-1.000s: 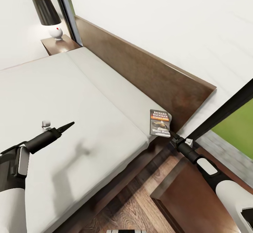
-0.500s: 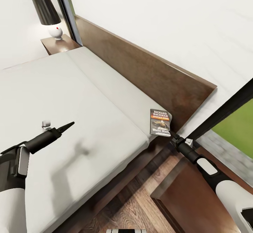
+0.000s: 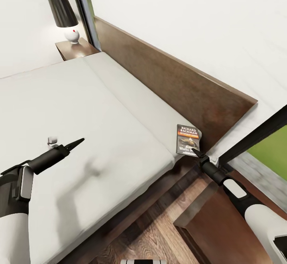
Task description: In the bedroom, move the book from the bed onto either nightstand, and place the two sandals side by side next to the bed.
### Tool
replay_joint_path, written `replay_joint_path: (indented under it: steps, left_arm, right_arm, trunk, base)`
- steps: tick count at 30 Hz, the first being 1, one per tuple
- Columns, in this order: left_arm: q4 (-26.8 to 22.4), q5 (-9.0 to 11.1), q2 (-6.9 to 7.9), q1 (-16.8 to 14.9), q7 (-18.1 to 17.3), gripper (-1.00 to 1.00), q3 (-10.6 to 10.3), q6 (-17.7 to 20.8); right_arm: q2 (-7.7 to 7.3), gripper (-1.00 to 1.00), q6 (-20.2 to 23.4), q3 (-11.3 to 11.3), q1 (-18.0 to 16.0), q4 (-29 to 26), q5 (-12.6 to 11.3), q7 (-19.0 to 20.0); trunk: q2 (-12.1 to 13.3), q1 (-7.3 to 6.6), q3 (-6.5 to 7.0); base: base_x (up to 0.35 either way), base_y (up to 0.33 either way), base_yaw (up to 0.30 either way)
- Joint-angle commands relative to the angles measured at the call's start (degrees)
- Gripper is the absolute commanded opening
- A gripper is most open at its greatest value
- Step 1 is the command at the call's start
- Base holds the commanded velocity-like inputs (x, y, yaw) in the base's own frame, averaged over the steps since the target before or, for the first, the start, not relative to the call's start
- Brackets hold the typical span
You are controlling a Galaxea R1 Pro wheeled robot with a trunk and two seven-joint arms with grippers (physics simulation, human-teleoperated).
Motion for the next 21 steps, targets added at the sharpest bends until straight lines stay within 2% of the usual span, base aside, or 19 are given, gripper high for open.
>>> replay_joint_path:
  steps: [1, 21]
  left_arm:
    - [0.0, 0.2, 0.00, 0.0, -0.1, 1.00, 0.0, 0.5]
    - [0.0, 0.2, 0.00, 0.0, -0.1, 1.00, 0.0, 0.5]
  right_arm:
    - [-0.05, 1.00, 0.3, 0.3, 0.0, 0.0, -0.6, 0.1]
    - [-0.05, 1.00, 0.3, 0.3, 0.0, 0.0, -0.6, 0.1]
  trunk:
    - [0.0, 0.00, -0.03]
    - [0.0, 0.00, -0.03]
  base:
    - [0.000, 0.000, 0.010]
    - [0.000, 0.000, 0.001]
